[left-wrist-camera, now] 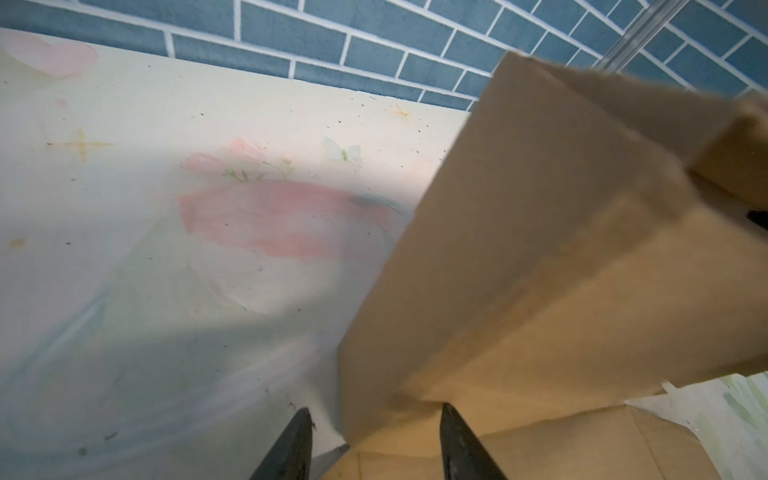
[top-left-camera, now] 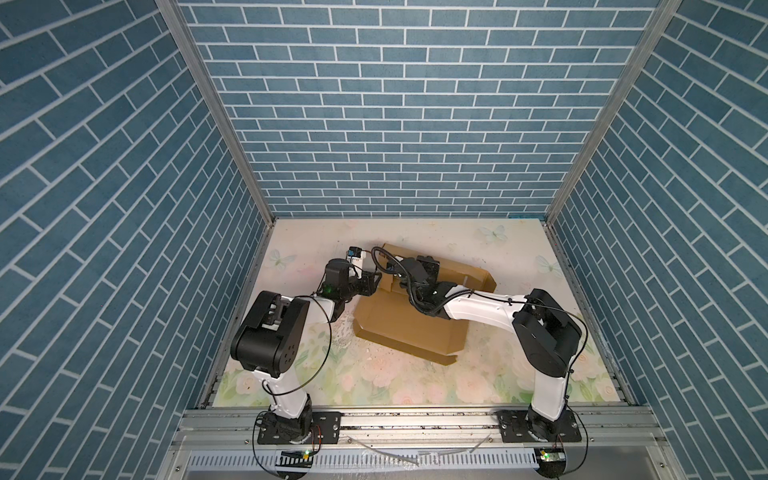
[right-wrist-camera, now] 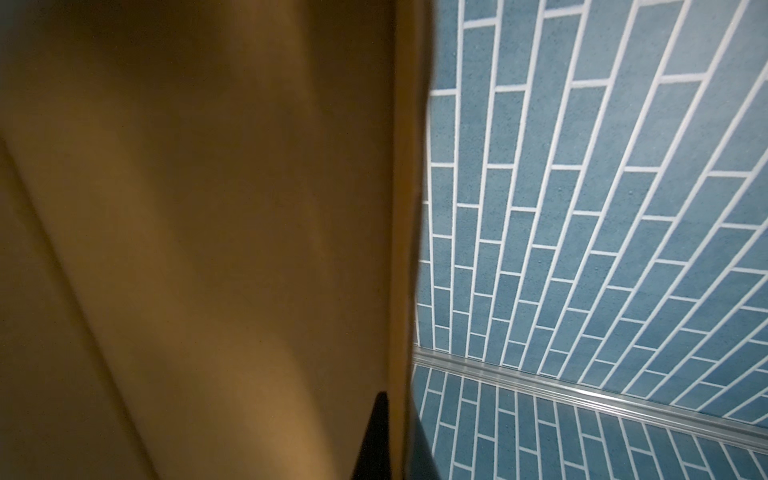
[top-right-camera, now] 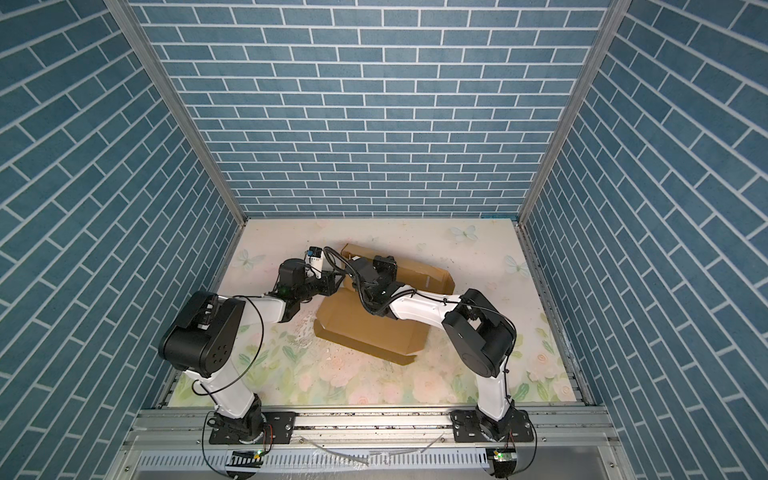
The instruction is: Fold the paper box
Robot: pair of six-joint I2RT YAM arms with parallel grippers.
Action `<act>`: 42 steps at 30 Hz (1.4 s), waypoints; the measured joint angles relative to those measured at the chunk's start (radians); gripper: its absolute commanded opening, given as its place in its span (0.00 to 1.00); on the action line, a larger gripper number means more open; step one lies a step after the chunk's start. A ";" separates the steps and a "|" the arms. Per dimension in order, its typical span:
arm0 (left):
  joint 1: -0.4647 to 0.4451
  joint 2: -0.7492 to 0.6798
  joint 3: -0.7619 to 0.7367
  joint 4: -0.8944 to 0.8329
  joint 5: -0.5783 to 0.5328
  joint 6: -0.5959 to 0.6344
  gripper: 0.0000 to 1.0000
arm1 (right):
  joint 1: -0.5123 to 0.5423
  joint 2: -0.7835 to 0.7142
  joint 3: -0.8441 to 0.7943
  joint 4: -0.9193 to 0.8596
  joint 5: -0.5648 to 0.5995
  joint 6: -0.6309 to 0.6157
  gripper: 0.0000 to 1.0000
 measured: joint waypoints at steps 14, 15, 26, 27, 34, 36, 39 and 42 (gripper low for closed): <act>-0.017 -0.001 -0.009 0.015 0.000 0.011 0.48 | 0.006 0.000 0.000 0.000 0.000 0.000 0.00; -0.017 0.005 -0.001 0.015 0.000 0.014 0.48 | 0.006 0.000 0.000 0.000 0.000 0.000 0.00; -0.017 0.011 0.066 -0.011 -0.011 0.045 0.48 | 0.008 0.000 0.000 -0.002 0.001 0.000 0.00; -0.017 0.015 0.073 -0.012 -0.011 0.048 0.48 | 0.008 0.000 0.000 -0.003 0.002 0.000 0.00; -0.017 0.071 0.101 -0.002 -0.005 0.052 0.35 | 0.008 0.000 0.000 -0.004 0.002 0.000 0.00; -0.017 0.079 0.101 0.000 -0.006 0.052 0.30 | 0.009 0.000 0.000 -0.005 0.004 0.000 0.00; -0.017 0.080 0.101 0.003 -0.010 0.055 0.24 | 0.011 0.000 0.000 -0.006 0.007 0.000 0.03; -0.017 0.080 0.101 0.005 -0.019 0.060 0.19 | 0.011 0.000 0.000 -0.007 0.009 0.000 0.06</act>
